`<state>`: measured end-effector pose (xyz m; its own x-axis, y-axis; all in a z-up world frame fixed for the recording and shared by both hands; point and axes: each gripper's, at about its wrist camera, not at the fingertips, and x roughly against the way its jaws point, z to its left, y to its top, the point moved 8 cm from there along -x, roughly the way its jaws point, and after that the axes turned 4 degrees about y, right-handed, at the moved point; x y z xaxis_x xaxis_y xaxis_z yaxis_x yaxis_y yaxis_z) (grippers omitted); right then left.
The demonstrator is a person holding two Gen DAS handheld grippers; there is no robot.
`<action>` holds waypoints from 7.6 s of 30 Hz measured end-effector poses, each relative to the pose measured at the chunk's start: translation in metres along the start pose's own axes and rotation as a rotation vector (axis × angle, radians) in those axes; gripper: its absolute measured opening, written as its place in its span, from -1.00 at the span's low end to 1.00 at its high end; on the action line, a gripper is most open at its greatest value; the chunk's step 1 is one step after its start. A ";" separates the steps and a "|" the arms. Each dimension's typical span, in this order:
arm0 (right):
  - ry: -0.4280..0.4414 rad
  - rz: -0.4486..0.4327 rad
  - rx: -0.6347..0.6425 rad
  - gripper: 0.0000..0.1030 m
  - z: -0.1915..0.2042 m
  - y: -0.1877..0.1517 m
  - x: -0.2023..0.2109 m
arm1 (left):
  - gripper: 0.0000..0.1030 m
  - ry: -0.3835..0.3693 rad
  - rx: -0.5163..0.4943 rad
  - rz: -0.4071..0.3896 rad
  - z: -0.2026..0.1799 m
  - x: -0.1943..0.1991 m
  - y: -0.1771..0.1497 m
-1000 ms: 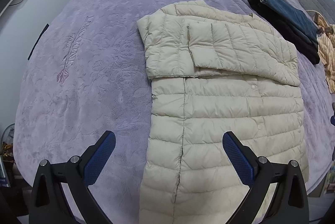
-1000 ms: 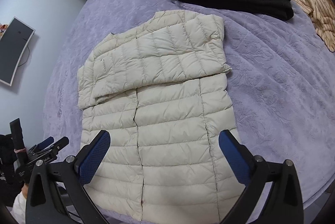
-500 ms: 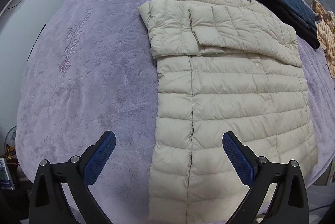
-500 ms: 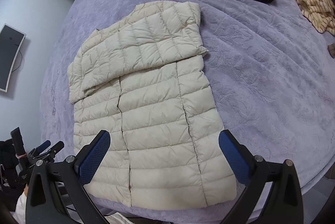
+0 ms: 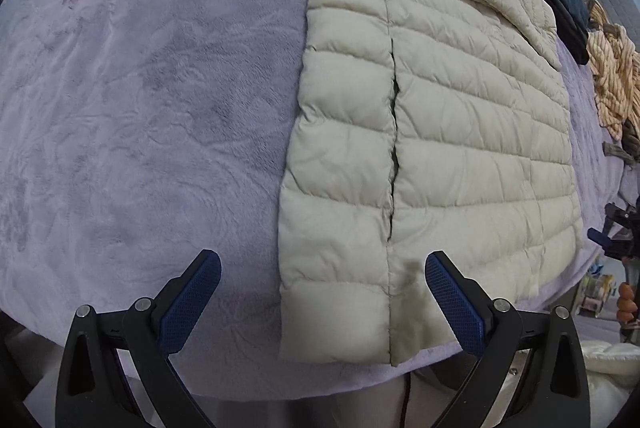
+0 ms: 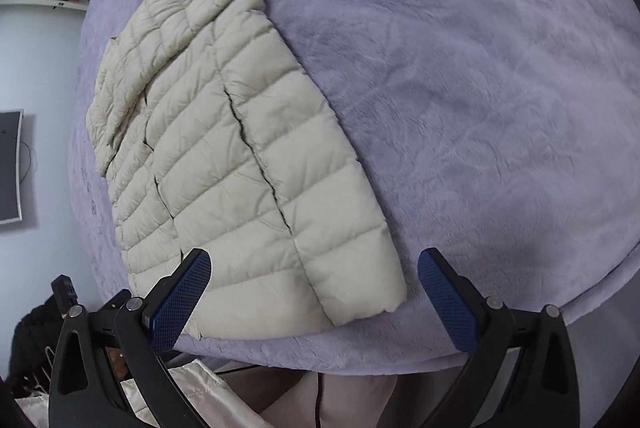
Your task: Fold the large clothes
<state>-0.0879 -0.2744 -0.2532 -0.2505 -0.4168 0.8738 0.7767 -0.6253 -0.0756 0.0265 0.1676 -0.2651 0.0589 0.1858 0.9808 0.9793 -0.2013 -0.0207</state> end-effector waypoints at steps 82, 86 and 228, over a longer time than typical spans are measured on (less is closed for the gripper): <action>0.418 -0.151 0.060 -0.39 0.197 0.311 -0.040 | 0.27 0.005 0.093 -0.423 -0.032 0.057 0.335; 0.415 -0.192 0.076 0.40 0.201 0.315 -0.027 | 0.92 0.083 0.091 -0.500 -0.025 0.077 0.331; 0.231 -0.091 -0.104 0.34 0.112 0.137 -0.040 | 0.15 0.015 0.095 -0.342 0.008 0.054 0.173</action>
<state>0.0933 -0.2688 -0.2449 -0.4512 -0.4877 0.7474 0.6845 -0.7264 -0.0608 0.2007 0.1502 -0.2172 -0.2775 0.2132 0.9368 0.9556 -0.0393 0.2920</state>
